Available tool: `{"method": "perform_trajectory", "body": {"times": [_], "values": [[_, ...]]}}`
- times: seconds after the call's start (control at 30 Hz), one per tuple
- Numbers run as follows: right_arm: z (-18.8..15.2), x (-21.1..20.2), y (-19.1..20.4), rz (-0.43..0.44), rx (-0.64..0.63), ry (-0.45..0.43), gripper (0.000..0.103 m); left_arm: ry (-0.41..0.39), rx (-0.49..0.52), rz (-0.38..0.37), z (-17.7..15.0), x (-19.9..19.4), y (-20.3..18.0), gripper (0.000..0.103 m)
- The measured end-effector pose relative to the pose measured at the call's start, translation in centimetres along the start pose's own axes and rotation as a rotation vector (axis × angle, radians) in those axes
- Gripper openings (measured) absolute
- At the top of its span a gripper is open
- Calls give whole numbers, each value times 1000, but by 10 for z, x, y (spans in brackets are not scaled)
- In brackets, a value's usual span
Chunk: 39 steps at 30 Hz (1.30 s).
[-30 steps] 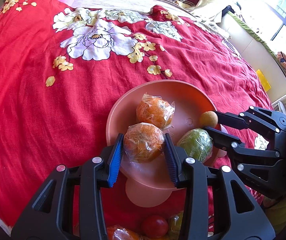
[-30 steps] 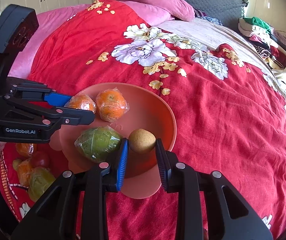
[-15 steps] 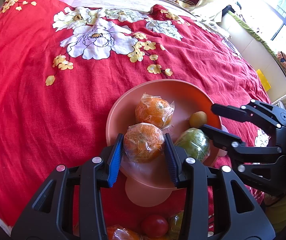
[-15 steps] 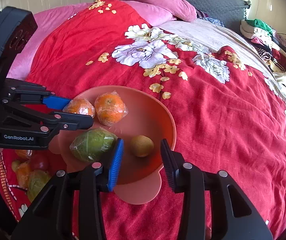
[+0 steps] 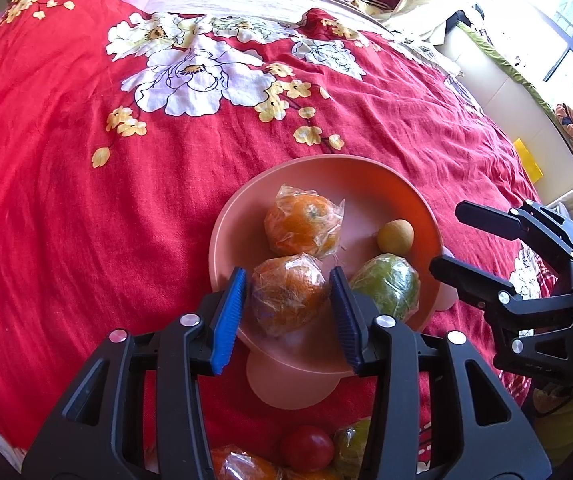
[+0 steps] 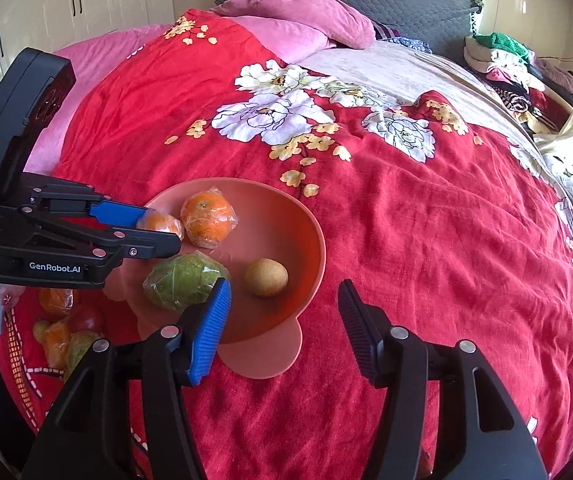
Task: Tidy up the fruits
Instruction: 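Open both tools to release the fruits in the pink bowl, then withdraw both tools from the bowl toward the remaining fruits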
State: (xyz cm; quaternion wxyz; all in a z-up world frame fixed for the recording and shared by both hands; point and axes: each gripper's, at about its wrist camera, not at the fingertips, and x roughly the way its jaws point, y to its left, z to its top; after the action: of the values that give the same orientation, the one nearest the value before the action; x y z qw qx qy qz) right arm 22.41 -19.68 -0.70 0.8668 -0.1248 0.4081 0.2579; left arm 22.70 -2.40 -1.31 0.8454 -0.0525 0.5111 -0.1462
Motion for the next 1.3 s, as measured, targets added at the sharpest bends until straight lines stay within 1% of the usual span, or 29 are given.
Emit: {"method": "perform_trajectory", "body": {"times": [0.2,0.33,0.67,0.73,0.8,0.83,0.9,0.97,1.0,1.1,1.3], "values": [[-3,-6,1,3,12,-7,63,-10,-10,-9,-2,-6,1,38],[-4,-10,3,6,17,-15,65,-21,-13,-9,-3,-13,1,40],[-6,-21,8,11,26,-42,71,-71,-23,7,-5,-36,2,63],[-6,-23,8,9,29,-47,71,-79,-26,8,-5,-41,3,65],[-6,-26,9,12,32,-52,75,-88,-29,12,-5,-45,3,73],[-6,-28,10,11,34,-57,75,-94,-29,13,-6,-47,3,75],[-6,-31,10,13,35,-60,78,-105,-31,20,-7,-53,3,82],[-6,-35,12,14,35,-69,80,-113,-29,22,-9,-57,3,87],[-6,-37,13,14,35,-72,82,-116,-29,23,-9,-59,3,90],[-6,-43,15,15,36,-84,85,-127,-33,33,-11,-66,5,93],[-6,-51,18,16,37,-98,87,-145,-49,41,-16,-78,10,93]]}}
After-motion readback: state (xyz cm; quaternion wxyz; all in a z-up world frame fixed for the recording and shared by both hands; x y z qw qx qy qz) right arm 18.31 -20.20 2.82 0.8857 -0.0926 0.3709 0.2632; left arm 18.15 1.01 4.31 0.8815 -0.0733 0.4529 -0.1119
